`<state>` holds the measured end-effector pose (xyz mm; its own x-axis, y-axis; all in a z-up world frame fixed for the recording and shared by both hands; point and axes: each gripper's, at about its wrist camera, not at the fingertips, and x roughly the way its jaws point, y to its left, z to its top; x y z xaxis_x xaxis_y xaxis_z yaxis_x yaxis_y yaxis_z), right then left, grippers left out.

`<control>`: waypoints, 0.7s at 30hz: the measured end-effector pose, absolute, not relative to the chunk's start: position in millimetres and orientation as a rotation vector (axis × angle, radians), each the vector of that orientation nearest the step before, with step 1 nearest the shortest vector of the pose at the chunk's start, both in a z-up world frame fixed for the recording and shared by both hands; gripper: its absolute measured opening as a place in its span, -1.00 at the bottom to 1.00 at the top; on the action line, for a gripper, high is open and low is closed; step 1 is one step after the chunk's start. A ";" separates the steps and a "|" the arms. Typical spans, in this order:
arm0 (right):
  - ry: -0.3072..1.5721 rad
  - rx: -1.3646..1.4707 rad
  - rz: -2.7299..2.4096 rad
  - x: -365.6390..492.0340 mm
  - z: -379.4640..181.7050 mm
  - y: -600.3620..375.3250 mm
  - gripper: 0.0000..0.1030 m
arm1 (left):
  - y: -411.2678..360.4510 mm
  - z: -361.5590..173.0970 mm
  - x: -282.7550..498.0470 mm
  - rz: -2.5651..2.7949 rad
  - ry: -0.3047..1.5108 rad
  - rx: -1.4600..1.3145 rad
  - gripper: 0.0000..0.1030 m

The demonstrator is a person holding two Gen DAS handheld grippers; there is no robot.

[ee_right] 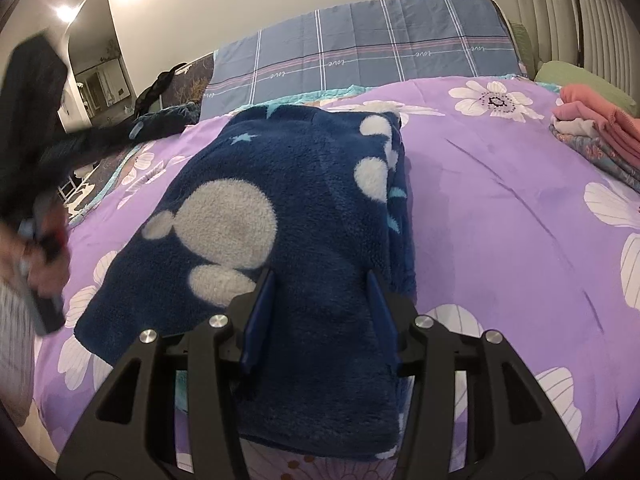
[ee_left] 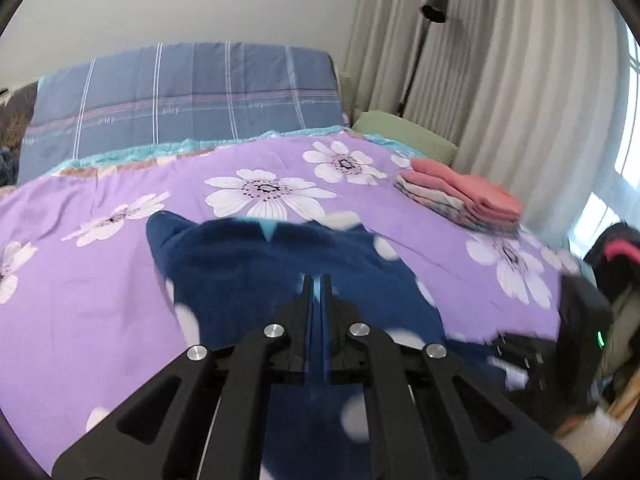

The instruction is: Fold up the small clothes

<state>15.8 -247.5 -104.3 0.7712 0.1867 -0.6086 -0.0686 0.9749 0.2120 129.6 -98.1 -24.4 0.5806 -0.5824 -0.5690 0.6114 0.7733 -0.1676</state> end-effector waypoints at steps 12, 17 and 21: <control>0.672 0.182 0.133 16.1 -105.8 -244.7 -0.07 | -121.0 -56.9 169.7 -0.661 0.743 0.198 -0.92; 0.669 0.189 0.137 15.5 -106.2 -245.9 -0.06 | -113.8 -53.8 210.8 -0.534 0.711 0.173 -0.88; 0.662 0.200 0.135 17.5 -105.3 -246.9 -0.06 | -123.3 -100.9 232.9 -0.476 0.771 0.197 -0.88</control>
